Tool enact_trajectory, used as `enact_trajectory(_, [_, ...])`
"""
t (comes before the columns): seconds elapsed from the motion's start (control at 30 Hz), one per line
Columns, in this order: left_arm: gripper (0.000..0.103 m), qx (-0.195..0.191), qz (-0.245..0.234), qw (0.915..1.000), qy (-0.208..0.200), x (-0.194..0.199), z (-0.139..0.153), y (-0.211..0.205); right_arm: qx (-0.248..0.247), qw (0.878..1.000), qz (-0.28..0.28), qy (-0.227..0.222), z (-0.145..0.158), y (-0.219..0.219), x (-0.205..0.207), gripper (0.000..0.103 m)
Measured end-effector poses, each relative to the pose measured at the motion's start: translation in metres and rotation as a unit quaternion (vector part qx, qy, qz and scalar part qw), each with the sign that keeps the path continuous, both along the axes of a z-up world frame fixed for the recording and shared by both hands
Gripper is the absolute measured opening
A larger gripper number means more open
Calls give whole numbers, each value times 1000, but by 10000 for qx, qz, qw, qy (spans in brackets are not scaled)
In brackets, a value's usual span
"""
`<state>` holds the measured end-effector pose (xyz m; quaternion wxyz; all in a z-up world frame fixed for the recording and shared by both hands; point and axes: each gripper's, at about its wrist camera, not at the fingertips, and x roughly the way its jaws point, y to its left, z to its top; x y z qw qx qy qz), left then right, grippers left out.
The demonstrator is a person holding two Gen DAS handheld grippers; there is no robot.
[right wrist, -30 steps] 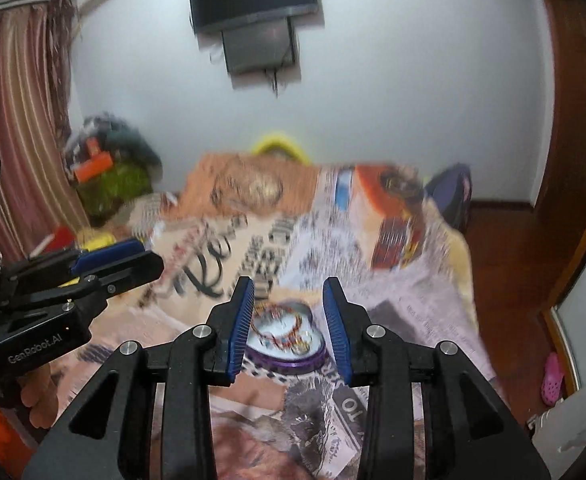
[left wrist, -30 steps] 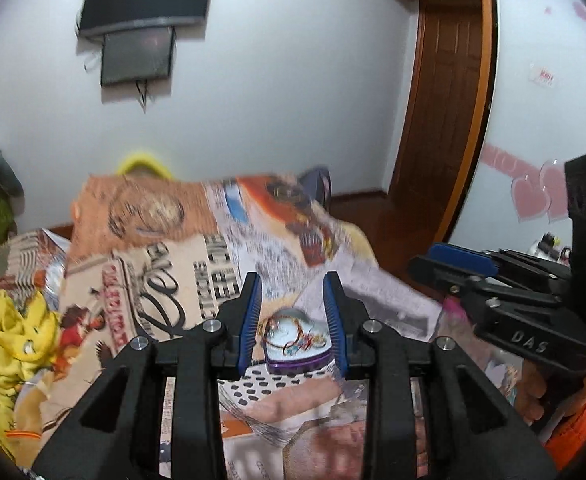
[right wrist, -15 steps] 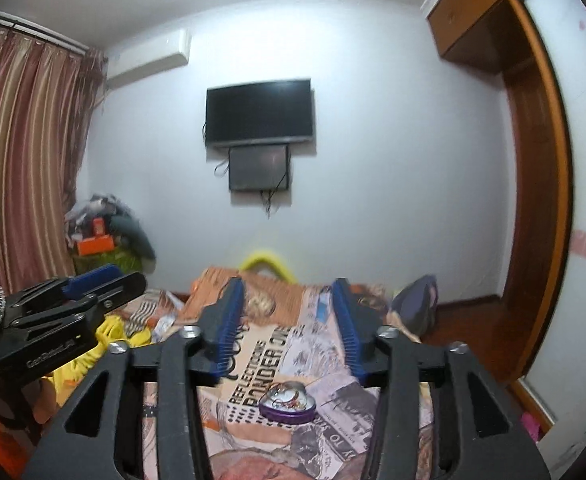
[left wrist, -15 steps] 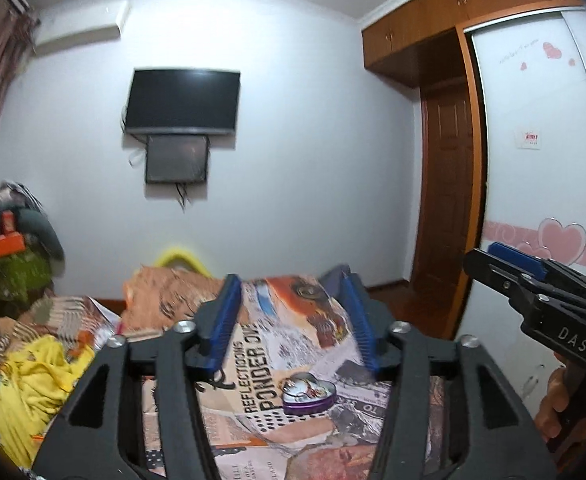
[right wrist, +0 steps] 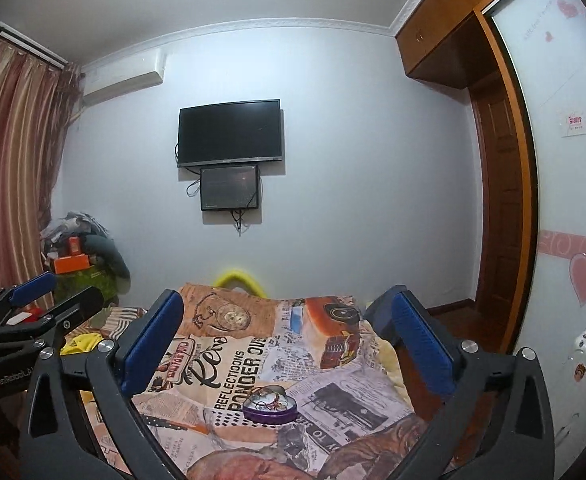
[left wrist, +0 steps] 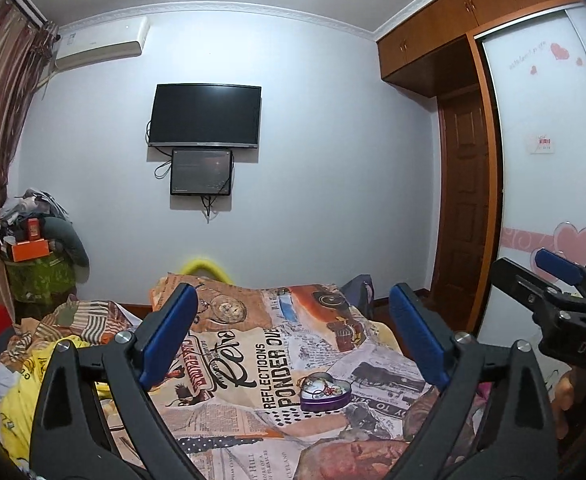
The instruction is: Organize jewelry
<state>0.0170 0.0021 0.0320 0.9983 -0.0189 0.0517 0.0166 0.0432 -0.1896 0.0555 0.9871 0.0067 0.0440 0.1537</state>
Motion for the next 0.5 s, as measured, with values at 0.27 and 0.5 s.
enact_trajectory(0.27, [99, 59, 18, 10000, 59, -1, -6, -5, -38, 10000, 38, 49, -6, -6, -4, 103])
enact_trajectory(0.5, [99, 29, 13, 9999, 130, 2, -8, -4, -54, 9999, 53, 98, -6, -9, -4, 103])
